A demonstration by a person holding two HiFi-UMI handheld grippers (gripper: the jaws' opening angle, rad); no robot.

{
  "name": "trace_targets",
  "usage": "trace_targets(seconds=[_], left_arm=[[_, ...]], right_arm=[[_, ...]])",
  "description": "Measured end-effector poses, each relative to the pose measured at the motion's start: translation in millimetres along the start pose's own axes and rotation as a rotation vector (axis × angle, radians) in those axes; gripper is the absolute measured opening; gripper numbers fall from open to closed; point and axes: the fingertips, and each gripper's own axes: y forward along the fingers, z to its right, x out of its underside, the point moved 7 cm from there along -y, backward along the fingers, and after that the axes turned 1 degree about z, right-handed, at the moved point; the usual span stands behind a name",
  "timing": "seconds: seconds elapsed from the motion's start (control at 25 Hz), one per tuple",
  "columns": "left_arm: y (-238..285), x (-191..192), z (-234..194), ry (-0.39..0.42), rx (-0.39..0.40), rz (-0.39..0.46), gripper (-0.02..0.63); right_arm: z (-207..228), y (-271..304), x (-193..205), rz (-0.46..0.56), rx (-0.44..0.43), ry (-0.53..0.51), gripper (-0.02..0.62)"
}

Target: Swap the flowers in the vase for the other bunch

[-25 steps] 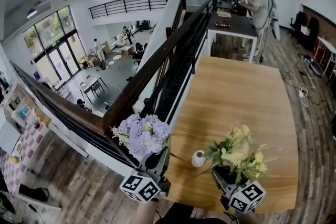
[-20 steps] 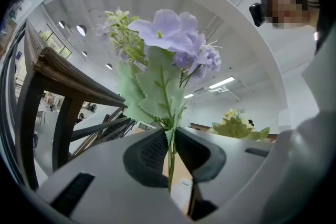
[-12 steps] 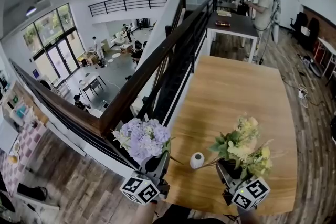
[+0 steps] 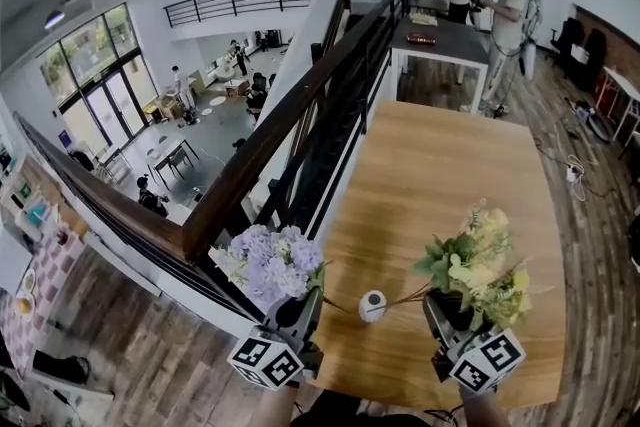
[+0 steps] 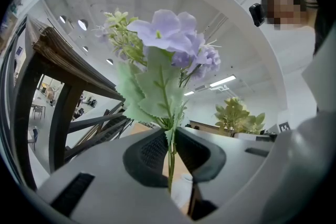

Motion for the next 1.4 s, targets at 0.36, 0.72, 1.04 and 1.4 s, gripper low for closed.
trace_targets(seconds=[0.36,0.72,1.04,1.4], left_arm=[[1.2,7.3,-8.1,-0.001,0.009,-0.019,0.048],[4.2,8.2,-11.7,-0.009,0.002,-0.029,0.048],[2.1,8.4,-19.2,-0.016,0.005,-0.029,0.048],[3.9,13.0,-19.4,-0.033,0.007,-0.039,0.048]], right_arm=[[7.4,8.2,3.4,-0.014,0.019,-0.055,0.058],[14.8,15.5,10.0,-0.032,0.033,-0.076,0.058],[5.1,24.7,25.5,-0.072,0.031,-0.098,0.058],[4.2,33.3,40.6,-0.098,0.024,-0.090,0.058]])
